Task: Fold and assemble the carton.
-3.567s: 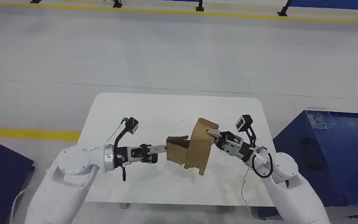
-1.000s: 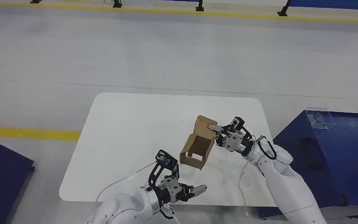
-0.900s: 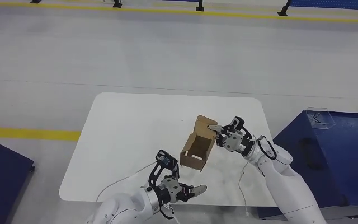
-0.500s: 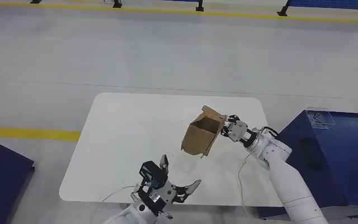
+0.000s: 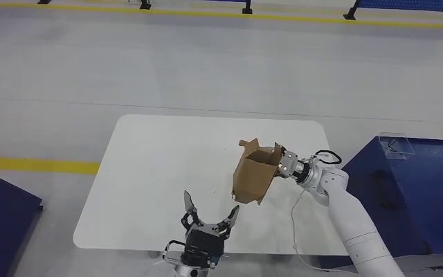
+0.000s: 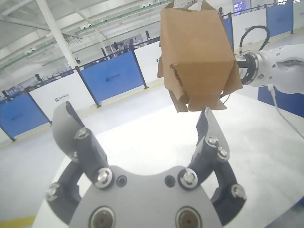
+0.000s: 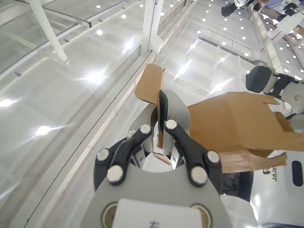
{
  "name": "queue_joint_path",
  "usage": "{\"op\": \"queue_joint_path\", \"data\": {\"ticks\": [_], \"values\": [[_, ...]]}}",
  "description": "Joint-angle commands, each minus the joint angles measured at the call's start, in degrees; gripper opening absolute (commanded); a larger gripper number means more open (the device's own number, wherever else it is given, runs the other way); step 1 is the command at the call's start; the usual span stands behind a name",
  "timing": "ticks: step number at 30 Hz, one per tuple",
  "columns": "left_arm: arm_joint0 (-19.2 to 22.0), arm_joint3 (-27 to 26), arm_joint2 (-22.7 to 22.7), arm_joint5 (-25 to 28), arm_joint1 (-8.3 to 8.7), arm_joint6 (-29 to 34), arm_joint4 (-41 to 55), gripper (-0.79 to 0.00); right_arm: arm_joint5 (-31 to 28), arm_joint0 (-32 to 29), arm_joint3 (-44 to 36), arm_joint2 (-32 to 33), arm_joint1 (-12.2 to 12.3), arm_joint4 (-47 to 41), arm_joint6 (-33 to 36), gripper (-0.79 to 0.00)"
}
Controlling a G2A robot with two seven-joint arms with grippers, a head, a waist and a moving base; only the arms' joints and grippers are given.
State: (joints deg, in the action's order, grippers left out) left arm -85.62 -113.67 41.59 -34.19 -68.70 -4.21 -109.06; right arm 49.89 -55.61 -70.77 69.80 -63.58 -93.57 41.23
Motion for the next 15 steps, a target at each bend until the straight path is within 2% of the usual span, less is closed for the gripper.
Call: {"op": "queue_joint_path", "data": {"ticks": [1, 7, 15], "values": [[0.98, 0.49, -0.99, -1.32, -0.72, 1.45, -2.15, 0.0, 0.62, -0.1, 0.04, -0.27, -0.08, -0.08, 0.29, -0.785], [2.65, 1.58, -2.4, -3.54, -2.42, 3.39, -5.61, 0.0, 2.61, -0.14, 0.63, -0.72, -0.35, -1.45, 0.55, -0.785], [2.42, 4.14, -1.41, -4.15, -3.58, 4.02, -7.34, 0.0, 5.84, 0.45, 1.69, -0.65, -0.74, -5.38, -0.23, -0.785]]}}
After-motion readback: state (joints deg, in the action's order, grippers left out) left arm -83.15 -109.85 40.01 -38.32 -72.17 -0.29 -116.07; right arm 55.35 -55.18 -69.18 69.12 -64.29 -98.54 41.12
